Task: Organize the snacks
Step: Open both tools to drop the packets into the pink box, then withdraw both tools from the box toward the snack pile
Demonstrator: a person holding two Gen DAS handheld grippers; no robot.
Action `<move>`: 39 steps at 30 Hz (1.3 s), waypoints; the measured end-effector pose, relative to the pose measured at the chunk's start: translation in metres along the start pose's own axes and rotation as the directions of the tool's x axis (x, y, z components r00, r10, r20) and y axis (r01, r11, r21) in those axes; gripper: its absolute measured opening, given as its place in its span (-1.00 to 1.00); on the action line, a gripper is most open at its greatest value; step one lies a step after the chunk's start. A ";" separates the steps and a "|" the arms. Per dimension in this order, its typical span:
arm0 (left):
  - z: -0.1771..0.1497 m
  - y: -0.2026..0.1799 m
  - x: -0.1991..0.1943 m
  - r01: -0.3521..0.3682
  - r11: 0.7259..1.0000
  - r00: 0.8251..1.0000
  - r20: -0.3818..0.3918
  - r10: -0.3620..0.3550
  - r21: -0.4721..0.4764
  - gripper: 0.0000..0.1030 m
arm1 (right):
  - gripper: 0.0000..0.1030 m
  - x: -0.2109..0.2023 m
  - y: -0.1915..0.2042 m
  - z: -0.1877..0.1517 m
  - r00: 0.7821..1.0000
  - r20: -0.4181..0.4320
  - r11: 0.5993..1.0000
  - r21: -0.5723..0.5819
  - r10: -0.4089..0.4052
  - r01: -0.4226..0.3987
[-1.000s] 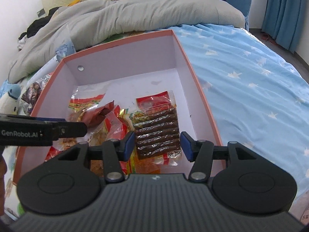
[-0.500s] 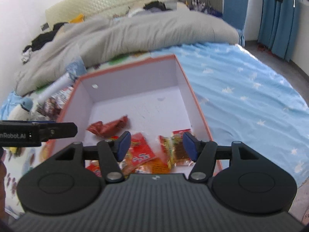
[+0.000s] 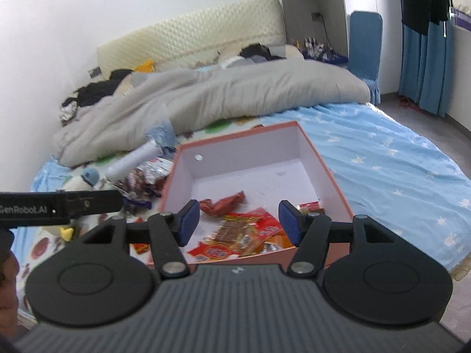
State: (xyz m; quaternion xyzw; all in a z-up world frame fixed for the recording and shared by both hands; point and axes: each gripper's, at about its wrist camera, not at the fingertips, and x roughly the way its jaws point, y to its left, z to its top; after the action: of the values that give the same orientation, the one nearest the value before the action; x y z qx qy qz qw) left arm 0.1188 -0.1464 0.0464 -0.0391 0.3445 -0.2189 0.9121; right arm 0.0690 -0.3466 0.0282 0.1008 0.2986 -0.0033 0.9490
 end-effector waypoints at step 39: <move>-0.117 0.071 -0.128 -0.125 0.981 0.990 0.044 0.132 -0.146 0.52 | 0.20 -0.051 0.123 -0.097 0.962 -0.069 0.930 -0.246 0.263 -0.272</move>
State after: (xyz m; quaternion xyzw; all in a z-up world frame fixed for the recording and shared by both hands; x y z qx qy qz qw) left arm -0.0155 -0.0191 0.0202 -0.0881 0.3366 -0.1332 0.9280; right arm -0.0198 -0.2098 0.0023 0.0186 0.2965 0.1660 0.9403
